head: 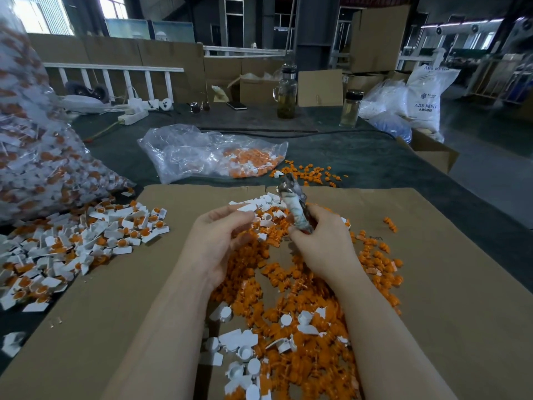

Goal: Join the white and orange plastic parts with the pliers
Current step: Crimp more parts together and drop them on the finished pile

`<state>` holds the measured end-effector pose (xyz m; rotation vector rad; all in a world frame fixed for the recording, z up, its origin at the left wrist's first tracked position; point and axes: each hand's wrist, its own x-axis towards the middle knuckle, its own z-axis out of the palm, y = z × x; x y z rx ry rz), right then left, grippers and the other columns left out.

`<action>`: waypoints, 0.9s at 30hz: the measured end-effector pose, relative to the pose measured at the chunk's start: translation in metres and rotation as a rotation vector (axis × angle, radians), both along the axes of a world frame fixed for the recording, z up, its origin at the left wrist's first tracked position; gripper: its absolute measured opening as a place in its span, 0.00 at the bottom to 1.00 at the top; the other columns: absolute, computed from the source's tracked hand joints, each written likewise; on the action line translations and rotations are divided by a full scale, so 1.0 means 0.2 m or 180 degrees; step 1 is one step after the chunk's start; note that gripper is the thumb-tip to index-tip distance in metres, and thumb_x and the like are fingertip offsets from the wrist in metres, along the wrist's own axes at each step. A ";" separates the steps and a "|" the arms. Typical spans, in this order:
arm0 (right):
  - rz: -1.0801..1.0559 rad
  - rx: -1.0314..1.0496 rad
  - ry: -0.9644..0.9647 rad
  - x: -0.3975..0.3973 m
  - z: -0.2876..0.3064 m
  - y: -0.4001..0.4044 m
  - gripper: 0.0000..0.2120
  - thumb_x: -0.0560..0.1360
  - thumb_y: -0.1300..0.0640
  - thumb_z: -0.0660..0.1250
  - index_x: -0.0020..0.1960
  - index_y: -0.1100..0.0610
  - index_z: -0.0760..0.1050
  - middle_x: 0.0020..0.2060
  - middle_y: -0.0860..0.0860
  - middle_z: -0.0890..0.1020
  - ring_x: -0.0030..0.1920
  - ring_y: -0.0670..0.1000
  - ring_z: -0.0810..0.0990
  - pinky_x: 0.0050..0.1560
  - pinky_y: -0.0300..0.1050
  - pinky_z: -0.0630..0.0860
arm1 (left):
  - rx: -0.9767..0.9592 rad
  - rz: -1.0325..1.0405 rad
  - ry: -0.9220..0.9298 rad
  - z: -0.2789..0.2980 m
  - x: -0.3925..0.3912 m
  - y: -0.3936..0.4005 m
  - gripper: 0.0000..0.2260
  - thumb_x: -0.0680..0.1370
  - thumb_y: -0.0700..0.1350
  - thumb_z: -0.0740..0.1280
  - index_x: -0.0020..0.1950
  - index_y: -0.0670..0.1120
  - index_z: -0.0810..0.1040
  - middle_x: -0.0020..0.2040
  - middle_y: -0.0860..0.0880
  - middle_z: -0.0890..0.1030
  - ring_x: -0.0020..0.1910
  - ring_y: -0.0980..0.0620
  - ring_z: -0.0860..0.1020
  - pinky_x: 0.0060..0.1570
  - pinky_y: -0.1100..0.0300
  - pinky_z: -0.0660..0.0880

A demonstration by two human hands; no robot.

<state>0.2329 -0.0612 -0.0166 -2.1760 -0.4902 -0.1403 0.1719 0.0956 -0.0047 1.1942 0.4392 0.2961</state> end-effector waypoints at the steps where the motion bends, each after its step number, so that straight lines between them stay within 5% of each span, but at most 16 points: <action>1: 0.0027 0.0043 0.0006 0.00 0.00 0.00 0.02 0.76 0.57 0.67 0.47 0.54 0.74 0.42 0.51 0.80 0.42 0.54 0.81 0.43 0.56 0.80 | 0.0196 0.0116 0.0082 0.00 0.00 -0.01 0.07 0.72 0.36 0.74 0.38 0.48 0.85 0.41 0.50 0.86 0.49 0.49 0.82 0.48 0.55 0.78; 4: 0.0035 0.0044 -0.0129 -0.01 0.01 0.01 0.05 0.75 0.55 0.69 0.50 0.53 0.76 0.47 0.51 0.79 0.46 0.51 0.80 0.46 0.53 0.79 | 0.0495 0.0202 0.0063 0.00 0.00 -0.03 0.10 0.71 0.36 0.75 0.33 0.51 0.85 0.36 0.51 0.84 0.42 0.53 0.79 0.46 0.55 0.76; 7: 0.0090 0.0351 -0.0069 -0.02 0.01 0.01 0.10 0.75 0.55 0.71 0.56 0.54 0.78 0.46 0.48 0.81 0.47 0.48 0.80 0.47 0.50 0.80 | 0.0486 0.0066 -0.0097 0.00 0.00 -0.06 0.07 0.72 0.34 0.74 0.39 0.46 0.82 0.31 0.52 0.80 0.33 0.55 0.78 0.38 0.59 0.75; 13: 0.0145 0.1113 -0.0121 -0.05 0.02 0.02 0.04 0.74 0.55 0.72 0.46 0.49 0.78 0.36 0.44 0.81 0.39 0.40 0.79 0.38 0.31 0.74 | 0.0369 -0.0012 -0.0123 0.00 0.00 -0.09 0.05 0.72 0.37 0.75 0.45 0.41 0.81 0.36 0.46 0.85 0.37 0.51 0.84 0.35 0.64 0.79; 22: -0.0023 0.1122 -0.0215 -0.04 0.00 0.03 0.05 0.75 0.55 0.71 0.50 0.50 0.78 0.38 0.40 0.80 0.41 0.37 0.79 0.38 0.27 0.73 | 0.0416 0.0065 -0.0229 0.02 -0.02 -0.12 0.06 0.73 0.36 0.75 0.47 0.38 0.82 0.37 0.42 0.86 0.36 0.50 0.85 0.33 0.65 0.79; 27: -0.0336 0.0633 -0.0517 -0.04 0.00 0.04 0.07 0.75 0.48 0.70 0.48 0.49 0.76 0.37 0.42 0.80 0.39 0.42 0.79 0.37 0.36 0.75 | 0.0663 0.0204 -0.0386 0.02 -0.02 -0.14 0.03 0.72 0.36 0.75 0.43 0.41 0.83 0.35 0.43 0.85 0.36 0.49 0.85 0.33 0.65 0.79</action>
